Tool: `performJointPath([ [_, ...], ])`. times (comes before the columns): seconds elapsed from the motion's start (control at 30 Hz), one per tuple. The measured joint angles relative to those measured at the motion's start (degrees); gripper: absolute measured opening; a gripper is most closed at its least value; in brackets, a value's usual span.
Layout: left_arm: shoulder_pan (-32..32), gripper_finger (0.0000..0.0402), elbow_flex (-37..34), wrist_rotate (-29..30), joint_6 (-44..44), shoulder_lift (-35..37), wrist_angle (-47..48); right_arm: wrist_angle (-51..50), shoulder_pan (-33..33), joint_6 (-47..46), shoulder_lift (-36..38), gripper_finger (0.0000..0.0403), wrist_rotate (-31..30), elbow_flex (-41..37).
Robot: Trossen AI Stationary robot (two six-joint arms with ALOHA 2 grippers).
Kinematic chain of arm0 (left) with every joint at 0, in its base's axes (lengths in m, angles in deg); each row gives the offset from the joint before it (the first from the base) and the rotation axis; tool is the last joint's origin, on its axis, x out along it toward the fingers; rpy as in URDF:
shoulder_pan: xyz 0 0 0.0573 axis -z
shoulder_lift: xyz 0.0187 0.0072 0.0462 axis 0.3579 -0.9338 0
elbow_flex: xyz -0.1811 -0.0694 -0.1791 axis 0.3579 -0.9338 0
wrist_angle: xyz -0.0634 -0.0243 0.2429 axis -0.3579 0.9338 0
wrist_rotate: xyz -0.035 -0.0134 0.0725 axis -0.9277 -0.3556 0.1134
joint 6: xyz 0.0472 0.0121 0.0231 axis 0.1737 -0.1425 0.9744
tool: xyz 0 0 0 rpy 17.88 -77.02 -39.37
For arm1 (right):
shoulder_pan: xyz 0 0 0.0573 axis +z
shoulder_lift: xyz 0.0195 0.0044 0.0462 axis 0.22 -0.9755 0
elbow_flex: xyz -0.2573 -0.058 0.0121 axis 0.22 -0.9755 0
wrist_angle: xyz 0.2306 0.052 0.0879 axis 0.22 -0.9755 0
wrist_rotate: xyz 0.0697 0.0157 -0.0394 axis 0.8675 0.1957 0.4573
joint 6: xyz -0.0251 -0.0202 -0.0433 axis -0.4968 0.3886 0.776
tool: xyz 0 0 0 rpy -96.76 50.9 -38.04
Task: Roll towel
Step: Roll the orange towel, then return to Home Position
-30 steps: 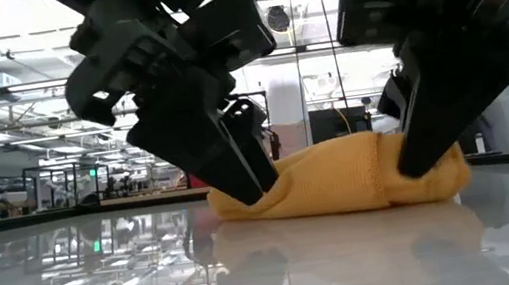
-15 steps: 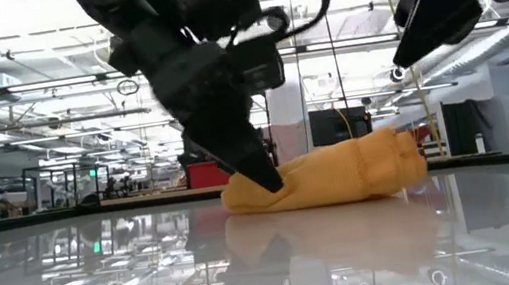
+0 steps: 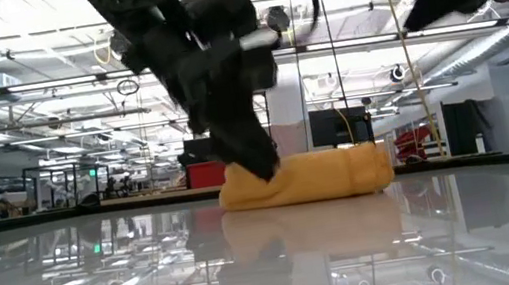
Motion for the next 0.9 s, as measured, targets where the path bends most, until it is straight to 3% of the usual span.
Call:
performJointPath([
  [0.27, 0.48, 0.0254, 0.08, 2.64, 2.97, 13.55, 4.49, -6.60, 2.59, 3.76, 11.28, 0.0166, -8.83, 0.00],
  [0.63, 4.27, 0.0234, -0.20, 21.23, 9.20, 33.20, 17.00, -17.90, 2.55, 9.18, 34.03, 0.0166, -14.86, 0.00],
  [0.9, 6.86, 0.0199, -9.55, 26.53, 5.01, 45.92, 16.19, -21.65, 2.55, 11.35, 45.56, 0.0166, -18.17, -1.20],
])
